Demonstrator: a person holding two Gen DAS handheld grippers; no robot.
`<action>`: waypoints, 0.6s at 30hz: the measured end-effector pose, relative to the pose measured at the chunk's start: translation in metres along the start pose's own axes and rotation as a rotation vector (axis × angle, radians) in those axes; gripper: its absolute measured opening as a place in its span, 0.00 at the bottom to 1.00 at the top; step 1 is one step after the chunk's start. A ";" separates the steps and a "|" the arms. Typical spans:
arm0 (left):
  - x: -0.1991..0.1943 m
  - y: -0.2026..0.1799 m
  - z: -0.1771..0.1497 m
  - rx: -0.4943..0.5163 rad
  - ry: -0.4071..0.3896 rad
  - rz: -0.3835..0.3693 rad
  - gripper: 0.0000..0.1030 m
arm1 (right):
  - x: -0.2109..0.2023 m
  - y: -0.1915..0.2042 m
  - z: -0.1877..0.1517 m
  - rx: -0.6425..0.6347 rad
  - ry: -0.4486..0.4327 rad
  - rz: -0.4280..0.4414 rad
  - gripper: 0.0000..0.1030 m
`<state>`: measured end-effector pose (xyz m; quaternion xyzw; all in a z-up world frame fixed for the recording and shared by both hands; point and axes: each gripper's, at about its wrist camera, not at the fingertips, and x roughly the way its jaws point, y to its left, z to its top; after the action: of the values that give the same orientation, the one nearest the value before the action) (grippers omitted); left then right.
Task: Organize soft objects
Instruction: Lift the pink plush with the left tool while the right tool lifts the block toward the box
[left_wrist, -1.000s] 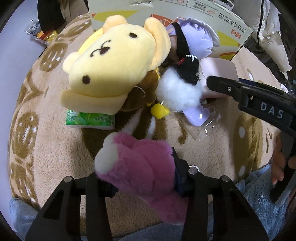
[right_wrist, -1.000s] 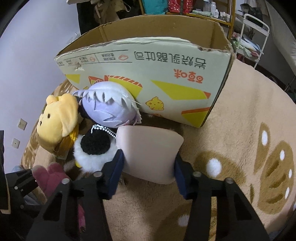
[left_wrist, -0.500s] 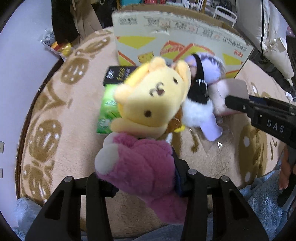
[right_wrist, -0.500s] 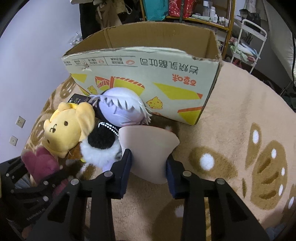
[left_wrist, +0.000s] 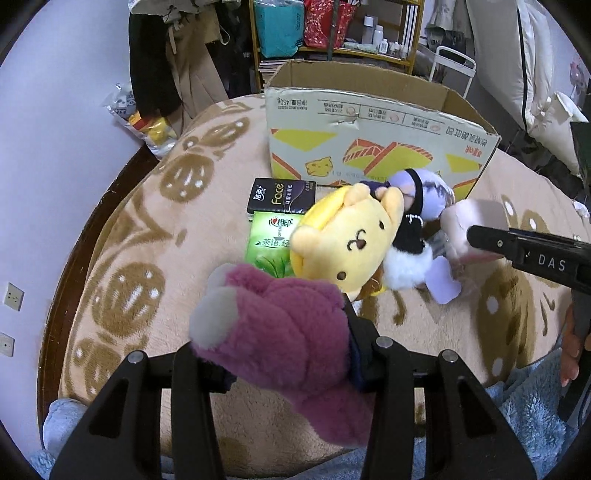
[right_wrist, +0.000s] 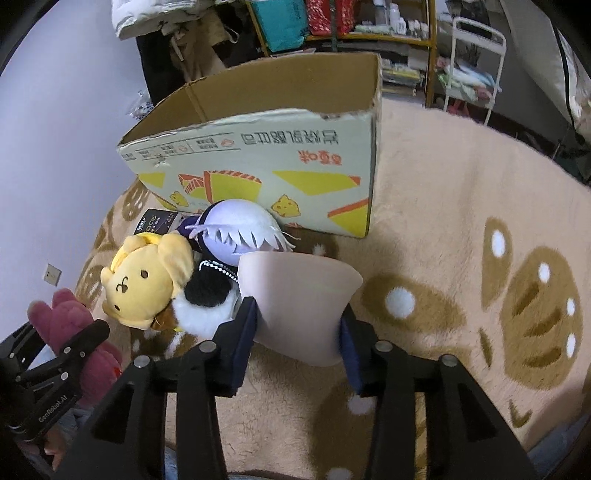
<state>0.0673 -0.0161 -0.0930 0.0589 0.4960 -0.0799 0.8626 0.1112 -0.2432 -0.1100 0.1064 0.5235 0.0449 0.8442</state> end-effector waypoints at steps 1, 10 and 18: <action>0.000 0.000 0.001 -0.001 -0.001 0.000 0.43 | 0.002 -0.001 0.000 0.006 0.004 0.004 0.46; -0.011 0.006 0.001 -0.016 -0.064 0.014 0.43 | 0.006 -0.011 -0.001 0.059 0.012 0.021 0.51; -0.033 0.009 0.003 0.002 -0.179 0.060 0.43 | -0.006 0.002 -0.001 -0.003 -0.041 -0.055 0.45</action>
<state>0.0554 -0.0053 -0.0631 0.0673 0.4148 -0.0593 0.9055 0.1073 -0.2426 -0.1048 0.0914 0.5086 0.0201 0.8559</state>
